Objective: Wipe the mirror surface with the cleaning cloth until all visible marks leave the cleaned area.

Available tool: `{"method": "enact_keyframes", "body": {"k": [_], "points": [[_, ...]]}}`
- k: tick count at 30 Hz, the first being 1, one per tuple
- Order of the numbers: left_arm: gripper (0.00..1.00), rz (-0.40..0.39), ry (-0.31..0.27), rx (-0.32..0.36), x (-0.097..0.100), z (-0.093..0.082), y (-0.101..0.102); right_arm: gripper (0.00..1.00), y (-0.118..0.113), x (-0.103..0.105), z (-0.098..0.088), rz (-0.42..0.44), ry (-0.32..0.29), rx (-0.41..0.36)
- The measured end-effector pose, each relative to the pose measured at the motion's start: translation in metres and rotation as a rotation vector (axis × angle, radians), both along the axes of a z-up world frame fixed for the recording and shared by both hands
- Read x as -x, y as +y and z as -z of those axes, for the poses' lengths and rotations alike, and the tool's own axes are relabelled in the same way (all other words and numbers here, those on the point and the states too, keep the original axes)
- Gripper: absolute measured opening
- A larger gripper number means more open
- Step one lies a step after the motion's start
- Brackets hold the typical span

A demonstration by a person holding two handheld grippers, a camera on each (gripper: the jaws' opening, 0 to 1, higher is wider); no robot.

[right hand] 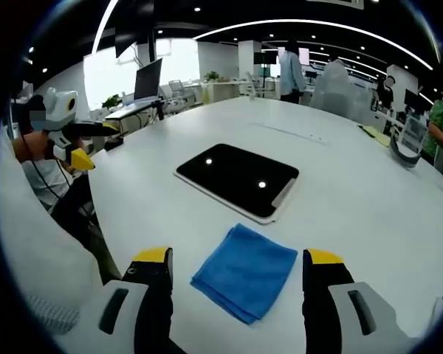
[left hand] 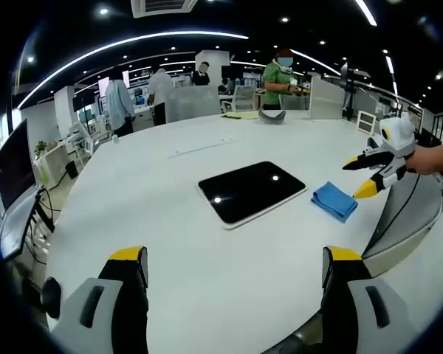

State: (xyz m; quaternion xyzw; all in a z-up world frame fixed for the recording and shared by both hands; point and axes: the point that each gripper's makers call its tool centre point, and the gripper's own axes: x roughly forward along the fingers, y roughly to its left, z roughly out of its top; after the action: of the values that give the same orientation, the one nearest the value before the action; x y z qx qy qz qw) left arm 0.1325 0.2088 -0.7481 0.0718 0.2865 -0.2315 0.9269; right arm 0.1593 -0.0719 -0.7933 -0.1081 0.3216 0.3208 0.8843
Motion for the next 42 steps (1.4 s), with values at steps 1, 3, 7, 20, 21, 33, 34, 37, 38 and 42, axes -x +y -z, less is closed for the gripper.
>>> {"method": "enact_keyframes", "body": {"k": [1,3,7,20,21,33,34,37,38,42], "points": [[0.99,0.0,0.002,-0.001,0.0,0.001,0.0,0.65,0.0,0.0,0.003,0.004,0.02,0.003],[0.99,0.002,0.004,-0.001,0.0,0.001,0.0,0.58,0.001,-0.001,0.006,-0.003,0.036,0.006],[0.99,0.014,0.007,-0.016,0.001,0.003,-0.001,0.39,0.002,0.0,0.016,-0.064,0.048,0.074],[0.99,-0.01,-0.007,0.017,-0.005,-0.005,0.002,0.29,-0.003,-0.016,0.049,-0.064,0.133,0.142],[0.99,-0.015,-0.012,0.011,-0.007,-0.006,0.003,0.29,-0.002,-0.016,0.051,-0.069,0.134,0.146],[0.99,-0.018,-0.016,0.021,-0.01,-0.006,0.002,0.28,-0.003,-0.014,0.062,-0.078,0.18,0.2],[0.99,-0.016,-0.017,0.018,-0.01,-0.006,0.001,0.28,-0.003,-0.015,0.062,-0.078,0.185,0.202],[0.99,-0.009,-0.009,0.005,-0.008,-0.003,0.0,0.27,-0.002,-0.014,0.062,-0.08,0.193,0.223],[0.99,-0.008,-0.009,0.007,-0.008,-0.003,0.0,0.26,-0.002,-0.013,0.062,-0.08,0.195,0.223],[0.99,-0.014,-0.007,0.013,-0.009,-0.002,0.001,0.22,-0.001,-0.011,0.062,-0.071,0.195,0.217]]}}
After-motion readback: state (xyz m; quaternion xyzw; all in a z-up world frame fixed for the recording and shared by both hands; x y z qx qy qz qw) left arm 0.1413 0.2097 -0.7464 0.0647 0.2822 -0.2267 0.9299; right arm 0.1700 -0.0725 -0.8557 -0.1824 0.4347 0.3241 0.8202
